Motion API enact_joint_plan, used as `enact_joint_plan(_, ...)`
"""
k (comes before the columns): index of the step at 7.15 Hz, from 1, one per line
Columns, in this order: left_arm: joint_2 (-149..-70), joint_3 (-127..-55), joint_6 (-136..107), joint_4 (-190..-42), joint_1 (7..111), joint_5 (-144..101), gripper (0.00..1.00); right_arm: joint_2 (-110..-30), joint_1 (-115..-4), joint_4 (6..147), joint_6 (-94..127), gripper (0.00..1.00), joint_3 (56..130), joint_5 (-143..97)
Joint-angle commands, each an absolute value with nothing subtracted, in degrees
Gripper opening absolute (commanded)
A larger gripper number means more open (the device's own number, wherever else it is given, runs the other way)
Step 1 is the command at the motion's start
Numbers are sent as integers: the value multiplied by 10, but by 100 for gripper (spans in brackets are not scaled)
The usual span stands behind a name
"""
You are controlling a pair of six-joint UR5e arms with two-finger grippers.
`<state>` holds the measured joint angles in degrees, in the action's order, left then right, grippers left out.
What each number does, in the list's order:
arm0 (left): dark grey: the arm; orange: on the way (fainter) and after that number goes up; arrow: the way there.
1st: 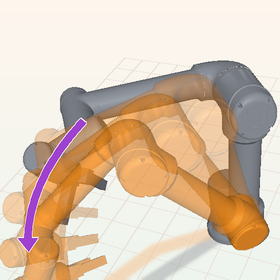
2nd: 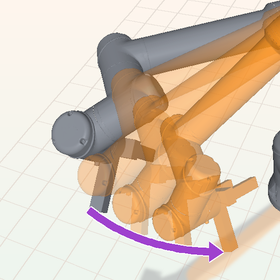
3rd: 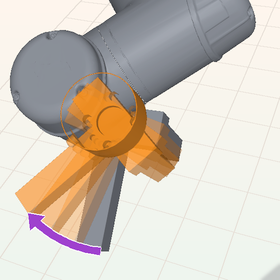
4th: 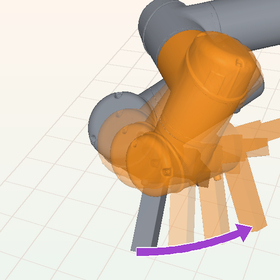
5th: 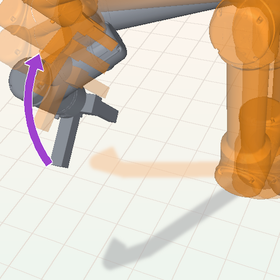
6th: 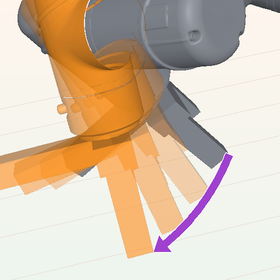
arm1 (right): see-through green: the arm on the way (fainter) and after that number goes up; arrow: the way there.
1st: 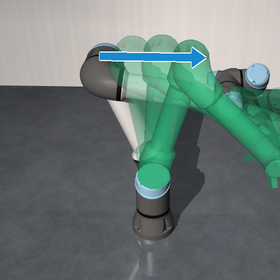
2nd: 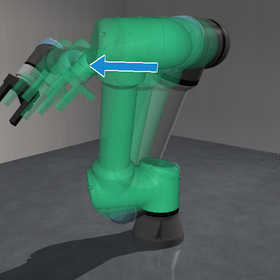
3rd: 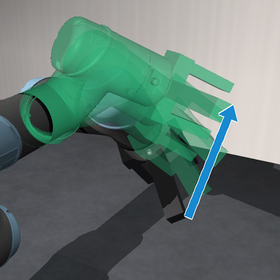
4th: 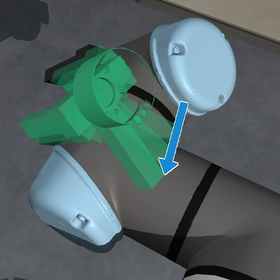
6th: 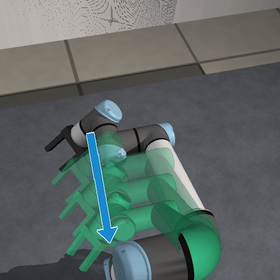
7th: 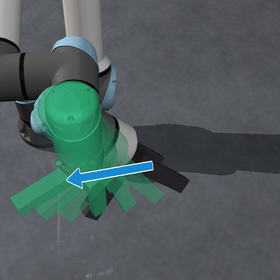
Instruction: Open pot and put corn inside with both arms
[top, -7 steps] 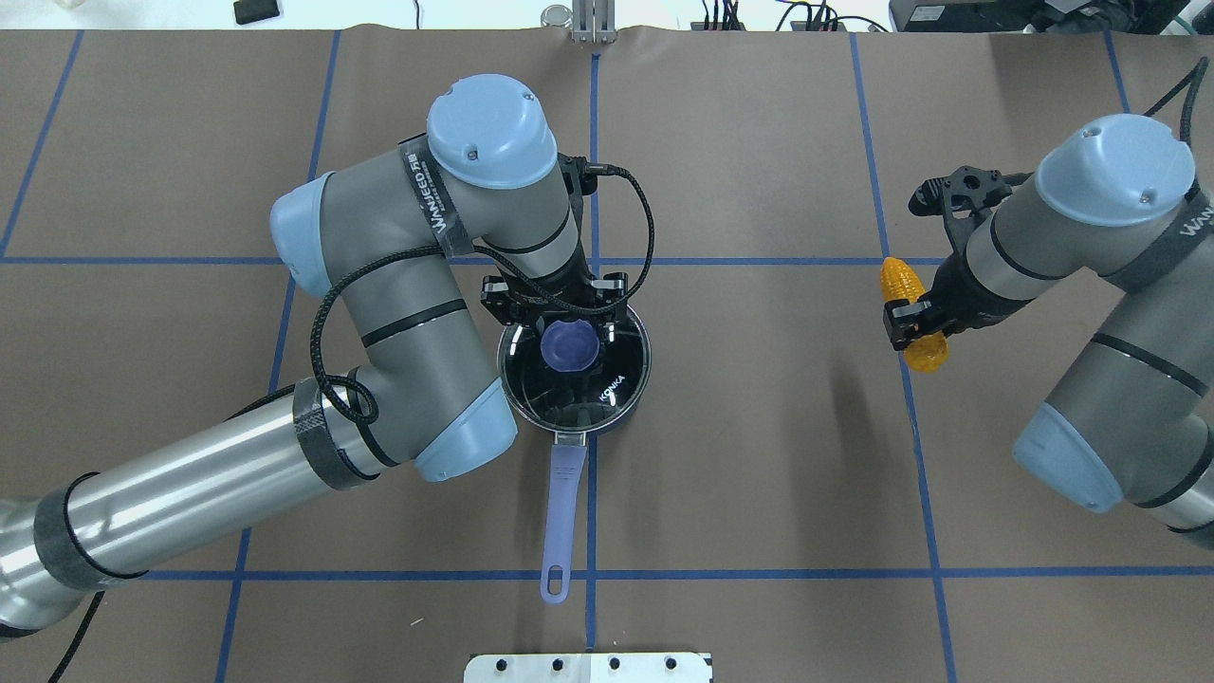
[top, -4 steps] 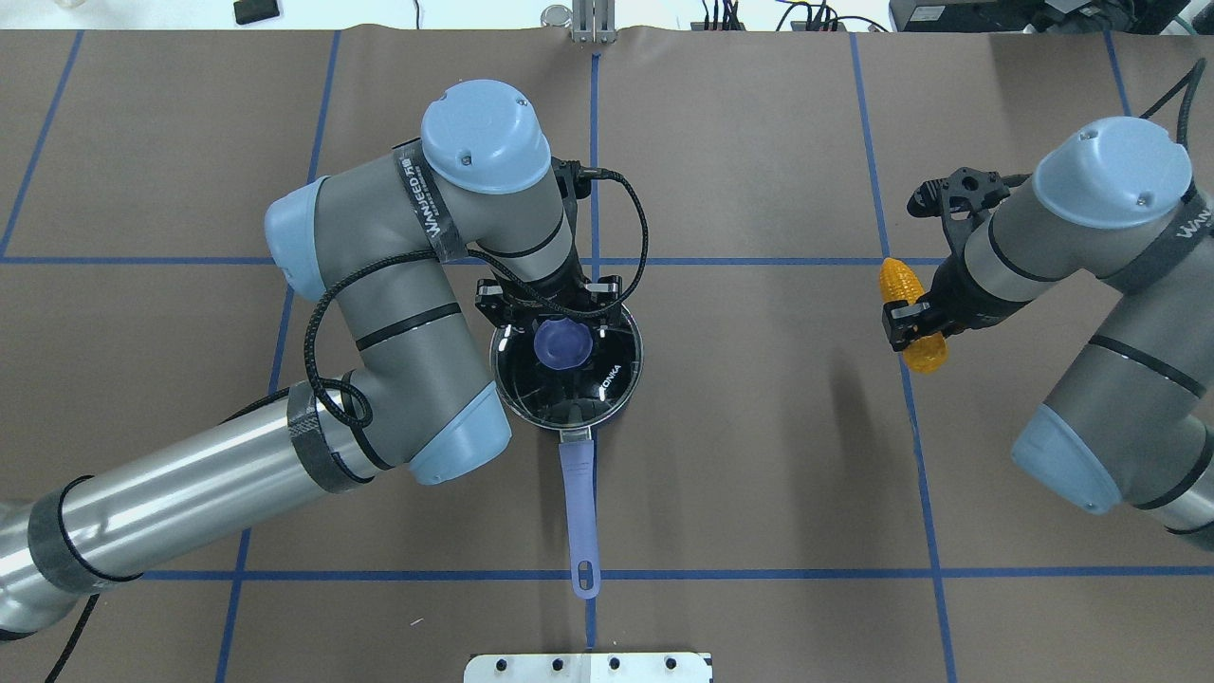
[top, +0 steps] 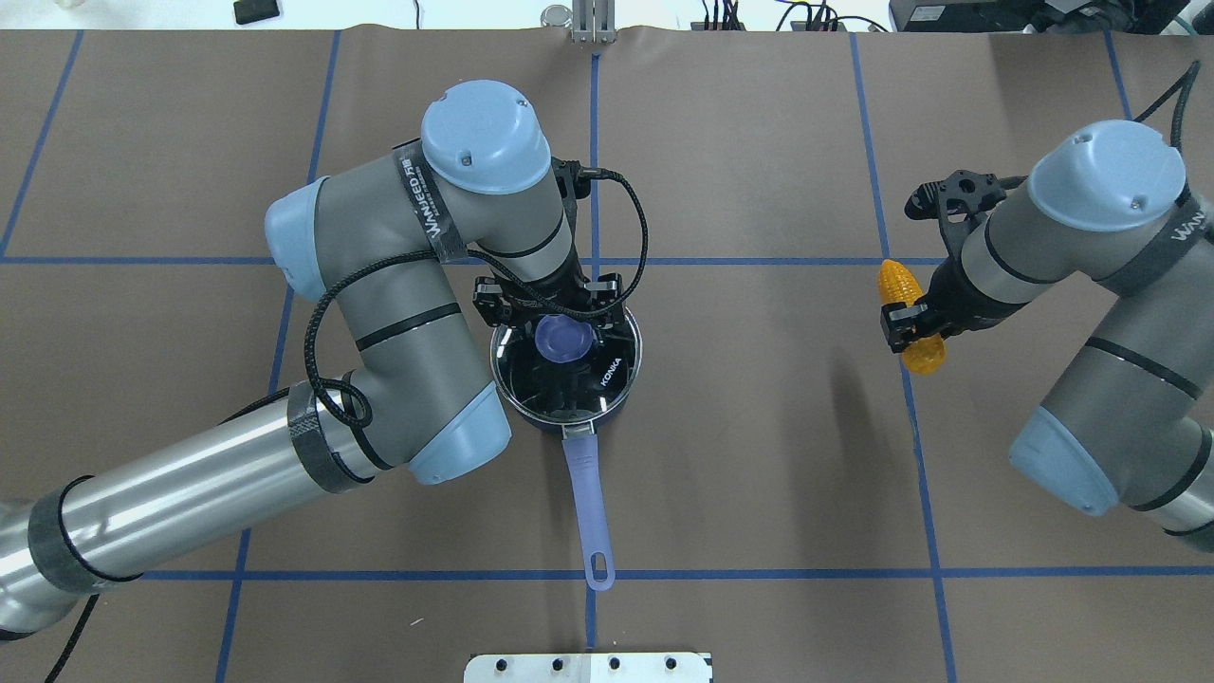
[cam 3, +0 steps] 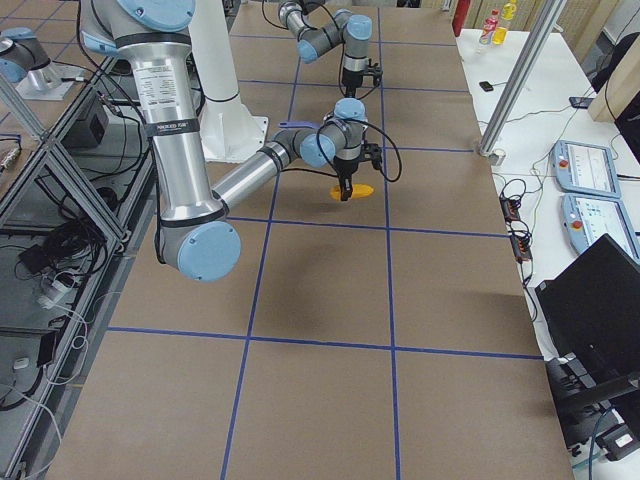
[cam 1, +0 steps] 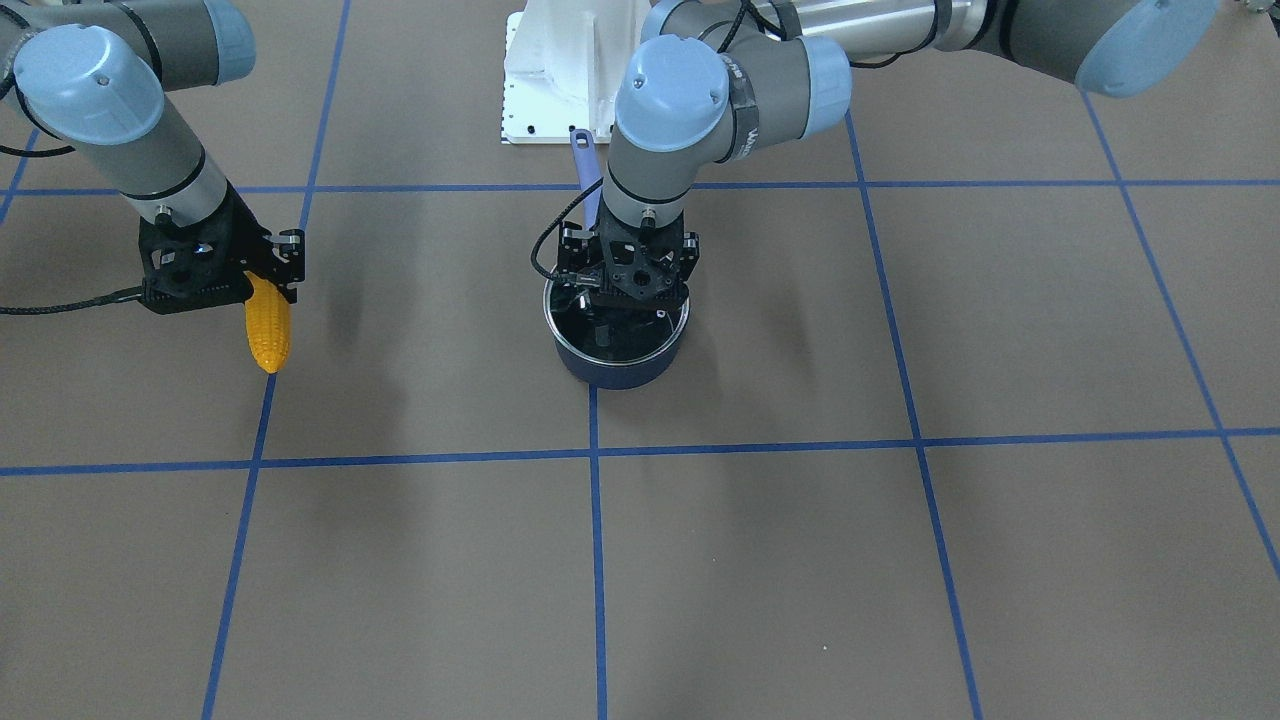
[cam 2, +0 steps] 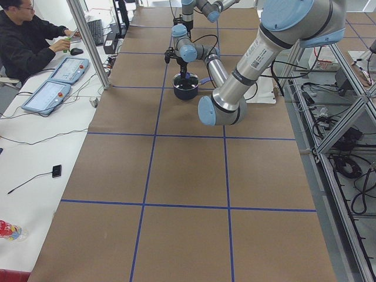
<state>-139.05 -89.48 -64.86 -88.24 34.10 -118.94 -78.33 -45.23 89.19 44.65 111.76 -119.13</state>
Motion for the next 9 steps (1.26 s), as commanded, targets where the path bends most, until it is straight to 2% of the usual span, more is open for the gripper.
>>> enact_joint_plan(1, -1390, -894, -649, -882, 341, -1189, 85, -783, -452, 892, 446, 26, 1116, -1191)
enact_joint_plan(2, -1390, -893, -649, -882, 340, -1189, 81, -783, -452, 891, 446, 26, 1115, -1191)
enact_joint_plan(4, -1390, -895, -650, -882, 341, -1190, 64, -783, -452, 891, 446, 26, 1114, -1190)
enact_joint_plan(7, -1391, -902, -650, -882, 343, -1191, 64, -778, -450, 892, 446, 26, 1114, -1192)
enact_joint_plan(9, -1390, -926, -643, -856, 362, -1194, 64, -739, -446, 916, 446, 26, 1114, -1198)
